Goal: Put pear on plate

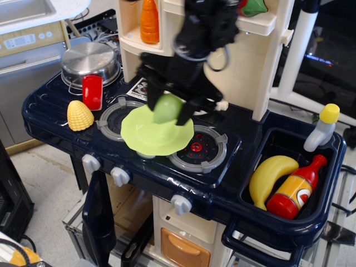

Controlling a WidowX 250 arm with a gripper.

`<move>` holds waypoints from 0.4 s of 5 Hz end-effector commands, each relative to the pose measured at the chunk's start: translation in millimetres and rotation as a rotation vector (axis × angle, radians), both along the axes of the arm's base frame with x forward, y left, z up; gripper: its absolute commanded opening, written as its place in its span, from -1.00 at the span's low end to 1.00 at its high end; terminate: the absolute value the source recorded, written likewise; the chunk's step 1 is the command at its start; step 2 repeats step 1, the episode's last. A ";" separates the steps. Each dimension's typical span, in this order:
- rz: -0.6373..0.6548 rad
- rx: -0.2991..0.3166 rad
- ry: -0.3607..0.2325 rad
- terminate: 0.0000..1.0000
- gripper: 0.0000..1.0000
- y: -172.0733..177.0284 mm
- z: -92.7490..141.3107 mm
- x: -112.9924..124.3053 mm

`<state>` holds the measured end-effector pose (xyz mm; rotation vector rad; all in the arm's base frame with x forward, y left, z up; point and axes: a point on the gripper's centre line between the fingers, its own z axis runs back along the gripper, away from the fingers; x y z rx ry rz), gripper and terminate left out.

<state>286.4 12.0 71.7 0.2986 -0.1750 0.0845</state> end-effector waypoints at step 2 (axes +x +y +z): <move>-0.149 -0.006 -0.107 1.00 1.00 16.7 -2.2 18.6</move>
